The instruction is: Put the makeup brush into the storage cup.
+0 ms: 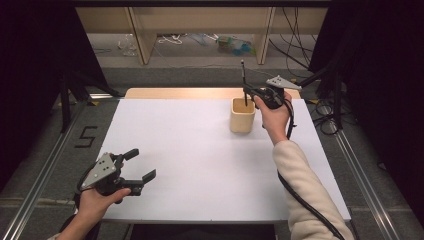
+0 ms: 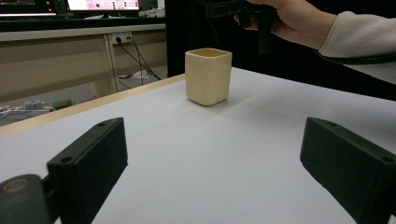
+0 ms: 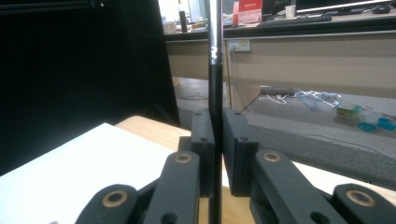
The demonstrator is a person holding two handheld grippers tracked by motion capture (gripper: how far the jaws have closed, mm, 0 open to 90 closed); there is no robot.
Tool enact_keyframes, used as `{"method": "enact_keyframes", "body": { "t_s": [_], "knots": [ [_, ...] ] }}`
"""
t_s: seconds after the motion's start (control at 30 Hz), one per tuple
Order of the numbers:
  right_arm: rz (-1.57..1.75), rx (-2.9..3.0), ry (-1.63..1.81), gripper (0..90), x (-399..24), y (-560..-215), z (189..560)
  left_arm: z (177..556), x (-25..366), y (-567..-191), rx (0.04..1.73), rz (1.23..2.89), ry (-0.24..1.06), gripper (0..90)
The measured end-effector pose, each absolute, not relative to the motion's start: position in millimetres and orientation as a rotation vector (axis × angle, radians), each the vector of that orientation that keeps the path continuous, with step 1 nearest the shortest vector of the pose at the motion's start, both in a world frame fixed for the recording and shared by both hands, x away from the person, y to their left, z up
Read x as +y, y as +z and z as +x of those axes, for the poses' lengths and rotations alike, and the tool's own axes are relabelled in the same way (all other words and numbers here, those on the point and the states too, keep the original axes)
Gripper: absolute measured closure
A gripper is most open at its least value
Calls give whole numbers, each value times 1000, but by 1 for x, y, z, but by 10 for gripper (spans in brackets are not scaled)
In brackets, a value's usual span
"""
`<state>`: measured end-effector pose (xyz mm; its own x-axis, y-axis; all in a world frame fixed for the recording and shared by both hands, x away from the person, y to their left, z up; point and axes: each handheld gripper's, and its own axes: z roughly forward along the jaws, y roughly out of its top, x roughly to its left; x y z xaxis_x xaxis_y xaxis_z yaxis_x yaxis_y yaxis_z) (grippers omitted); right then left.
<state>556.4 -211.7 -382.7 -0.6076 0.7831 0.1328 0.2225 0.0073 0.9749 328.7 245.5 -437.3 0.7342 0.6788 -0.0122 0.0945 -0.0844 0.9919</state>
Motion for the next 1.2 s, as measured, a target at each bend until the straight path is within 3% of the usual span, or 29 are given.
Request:
{"method": "enact_keyframes", "body": {
  "t_s": [1.2],
  "knots": [
    [1047, 1852, 1604, 840, -208, -390, 562, 329, 245, -437, 639, 1606, 543, 70]
  ]
}}
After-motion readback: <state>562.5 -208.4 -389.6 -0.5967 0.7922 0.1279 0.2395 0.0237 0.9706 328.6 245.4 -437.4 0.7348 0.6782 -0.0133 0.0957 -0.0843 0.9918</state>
